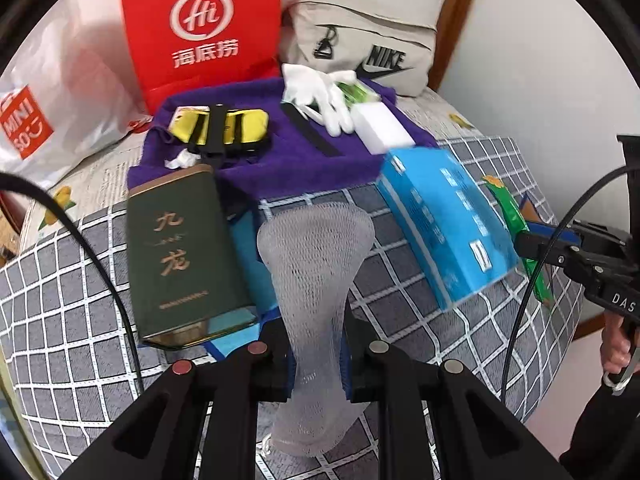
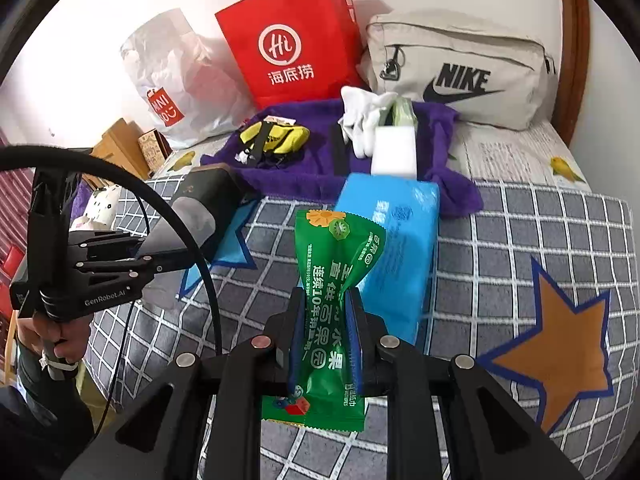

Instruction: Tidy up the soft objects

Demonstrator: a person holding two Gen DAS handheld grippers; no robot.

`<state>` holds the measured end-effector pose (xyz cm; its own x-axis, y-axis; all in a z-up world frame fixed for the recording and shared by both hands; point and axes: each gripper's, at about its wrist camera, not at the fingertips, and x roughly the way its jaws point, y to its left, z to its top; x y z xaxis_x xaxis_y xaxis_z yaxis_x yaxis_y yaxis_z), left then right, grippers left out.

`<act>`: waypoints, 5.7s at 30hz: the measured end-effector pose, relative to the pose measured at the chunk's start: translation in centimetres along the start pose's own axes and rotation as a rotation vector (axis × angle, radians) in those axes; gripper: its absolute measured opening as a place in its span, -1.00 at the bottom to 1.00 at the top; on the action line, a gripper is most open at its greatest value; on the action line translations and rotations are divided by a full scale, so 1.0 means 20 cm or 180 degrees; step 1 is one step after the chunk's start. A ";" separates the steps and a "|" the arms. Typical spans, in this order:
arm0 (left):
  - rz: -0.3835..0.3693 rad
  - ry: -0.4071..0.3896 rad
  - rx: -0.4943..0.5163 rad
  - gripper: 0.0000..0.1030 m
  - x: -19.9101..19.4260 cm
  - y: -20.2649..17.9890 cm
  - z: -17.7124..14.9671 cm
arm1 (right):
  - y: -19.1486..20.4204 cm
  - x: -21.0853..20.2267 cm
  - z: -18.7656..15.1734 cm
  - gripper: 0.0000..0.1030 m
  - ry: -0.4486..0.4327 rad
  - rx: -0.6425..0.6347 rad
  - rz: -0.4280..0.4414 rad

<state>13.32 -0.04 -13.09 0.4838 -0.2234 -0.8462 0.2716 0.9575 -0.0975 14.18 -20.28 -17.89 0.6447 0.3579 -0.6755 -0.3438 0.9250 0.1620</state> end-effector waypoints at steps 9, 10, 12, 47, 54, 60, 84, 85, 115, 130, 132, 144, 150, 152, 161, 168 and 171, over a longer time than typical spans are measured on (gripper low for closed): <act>0.0079 -0.0241 -0.0115 -0.74 -0.14 0.11 0.09 | 0.02 -0.03 0.15 -0.62 -0.0201 -0.0057 0.0005; 0.0056 -0.0250 -0.0125 -0.74 -0.15 0.12 0.10 | 0.03 -0.03 0.17 -0.62 -0.0224 -0.0063 0.0012; 0.0045 -0.0295 -0.0146 -0.75 -0.19 0.15 0.13 | 0.03 -0.02 0.20 -0.62 -0.0238 -0.0070 0.0026; -0.0065 -0.0623 0.0027 -0.77 0.01 0.43 0.77 | -0.03 0.49 0.84 -0.62 0.0058 -0.0232 -0.0095; -0.0208 -0.0495 -0.0091 -0.77 0.09 0.49 0.78 | -0.03 0.62 0.90 -0.61 0.0083 -0.0193 0.0018; -0.0137 -0.0445 -0.0145 -0.77 0.15 0.52 0.79 | -0.02 0.65 0.98 -0.61 -0.0035 -0.0373 0.0024; -0.0112 -0.0350 -0.0186 -0.77 0.22 0.57 0.80 | -0.05 0.90 0.95 -0.52 0.0351 -0.0561 -0.0121; -0.0114 -0.0340 -0.0172 -0.77 0.23 0.56 0.80 | -0.05 0.92 0.95 -0.50 0.0374 -0.0555 -0.0114; -0.0164 0.0076 0.0129 -0.76 0.51 0.27 0.86 | -0.18 0.40 1.02 0.12 -0.0350 -0.0341 -0.0123; -0.0007 0.0380 0.0155 -0.27 0.69 0.19 0.98 | -0.21 0.30 1.01 0.22 -0.0464 -0.0288 -0.0050; -0.0019 0.0353 0.0090 0.11 0.67 0.20 0.97 | -0.20 0.31 1.00 0.22 -0.0452 -0.0309 -0.0013; 0.0501 0.0107 0.0085 0.46 0.41 0.19 0.92 | -0.15 0.28 0.98 0.34 -0.0455 -0.0372 -0.0046; 0.0497 -0.0058 0.0114 0.62 0.18 0.18 0.81 | -0.08 0.21 0.95 0.63 -0.0527 -0.0433 -0.0076; 0.0488 -0.0132 0.0086 0.71 0.12 0.17 0.77 | -0.07 0.20 0.92 0.63 -0.0486 -0.0418 -0.0078; 0.0564 -0.0541 0.0013 1.00 -0.17 0.10 0.51 | 0.05 0.06 0.70 0.95 -0.0537 -0.0179 -0.0165; 0.0514 -0.0628 -0.0164 1.00 -0.32 0.06 0.27 | 0.15 -0.06 0.47 1.00 -0.0622 0.0036 -0.0339; 0.0605 -0.0659 -0.0163 1.00 -0.38 0.02 0.17 | 0.17 -0.11 0.35 1.00 -0.0570 0.0134 -0.0411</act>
<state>12.64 1.40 -4.88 0.6830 -0.0666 -0.7273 0.1199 0.9926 0.0217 16.42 -17.03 -10.88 0.7938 0.2496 -0.5546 -0.2241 0.9678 0.1148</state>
